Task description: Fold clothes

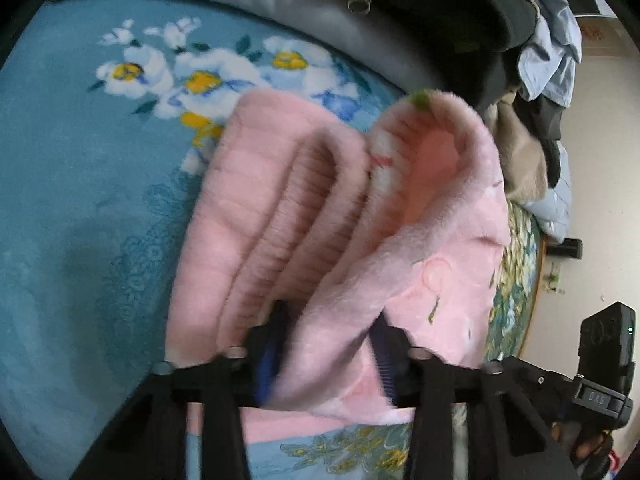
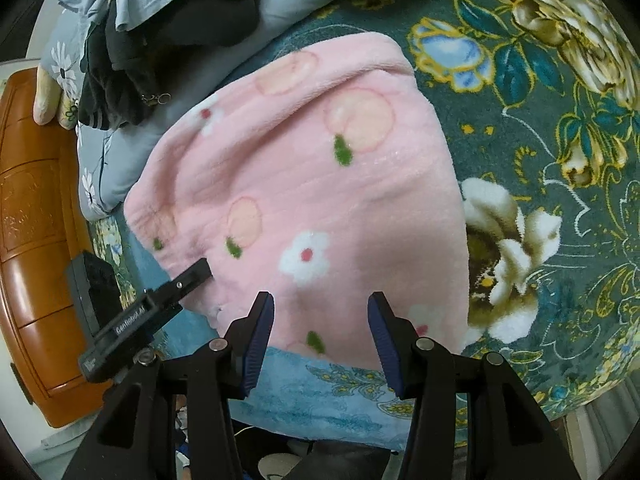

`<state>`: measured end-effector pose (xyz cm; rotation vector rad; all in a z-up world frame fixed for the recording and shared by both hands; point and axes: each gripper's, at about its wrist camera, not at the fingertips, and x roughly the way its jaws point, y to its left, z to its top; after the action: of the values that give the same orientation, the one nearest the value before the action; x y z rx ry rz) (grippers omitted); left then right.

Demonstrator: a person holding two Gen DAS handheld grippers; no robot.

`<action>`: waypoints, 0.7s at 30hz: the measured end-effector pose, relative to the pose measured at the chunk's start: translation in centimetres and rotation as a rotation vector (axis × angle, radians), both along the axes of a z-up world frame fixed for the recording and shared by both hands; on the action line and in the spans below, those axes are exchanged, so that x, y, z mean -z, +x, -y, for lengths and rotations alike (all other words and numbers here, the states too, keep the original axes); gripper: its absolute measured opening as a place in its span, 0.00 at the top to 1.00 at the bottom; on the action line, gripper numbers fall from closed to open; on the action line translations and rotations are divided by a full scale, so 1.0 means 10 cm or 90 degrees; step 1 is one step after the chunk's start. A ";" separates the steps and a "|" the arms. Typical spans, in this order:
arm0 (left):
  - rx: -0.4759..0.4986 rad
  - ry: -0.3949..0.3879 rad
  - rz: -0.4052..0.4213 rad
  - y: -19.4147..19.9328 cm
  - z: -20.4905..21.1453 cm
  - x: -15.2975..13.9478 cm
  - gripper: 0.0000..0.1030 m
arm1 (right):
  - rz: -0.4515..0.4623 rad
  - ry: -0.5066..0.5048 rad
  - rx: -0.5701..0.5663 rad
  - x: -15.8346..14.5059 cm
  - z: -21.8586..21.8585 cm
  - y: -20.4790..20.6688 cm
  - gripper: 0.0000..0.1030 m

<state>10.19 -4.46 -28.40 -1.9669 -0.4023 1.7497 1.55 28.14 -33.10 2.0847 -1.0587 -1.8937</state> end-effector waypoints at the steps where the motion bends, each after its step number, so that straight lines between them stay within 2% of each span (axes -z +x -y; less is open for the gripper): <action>1: -0.007 0.013 0.000 0.03 0.00 -0.03 0.86 | 0.000 0.002 -0.001 0.00 0.04 0.02 0.51; 5: -0.037 0.062 -0.019 0.11 0.05 -0.25 0.88 | -0.002 0.002 -0.001 0.03 0.03 0.01 0.51; 7: -0.066 0.110 -0.032 0.11 0.16 -0.50 0.89 | -0.003 0.000 -0.005 0.03 0.00 0.03 0.51; 9: -0.071 0.130 -0.063 0.06 0.29 -0.74 0.88 | -0.007 -0.002 -0.009 -0.02 -0.08 0.14 0.51; 11: -0.054 0.094 -0.087 0.03 0.42 -0.85 0.88 | -0.020 -0.005 -0.013 -0.07 -0.10 0.14 0.51; 12: -0.047 0.070 -0.089 0.03 0.47 -0.81 0.88 | -0.023 -0.005 -0.018 -0.08 -0.12 0.15 0.51; 15: -0.047 -0.007 -0.044 -0.05 0.85 -0.47 0.88 | -0.015 0.001 -0.023 -0.03 -0.16 0.17 0.51; 18: -0.080 -0.016 0.015 -0.02 0.99 -0.13 0.83 | -0.002 -0.005 -0.015 0.05 -0.14 0.13 0.51; 20: -0.087 -0.016 0.026 -0.03 0.95 -0.11 0.82 | 0.000 -0.003 -0.019 0.08 -0.12 0.12 0.51; 21: -0.082 -0.017 0.015 -0.04 0.92 -0.19 0.80 | 0.000 -0.001 -0.022 0.09 -0.11 0.11 0.51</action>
<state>9.74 -13.64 -26.49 -2.0222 -0.5279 1.8195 2.67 29.29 -34.04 2.0891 -1.0158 -1.8762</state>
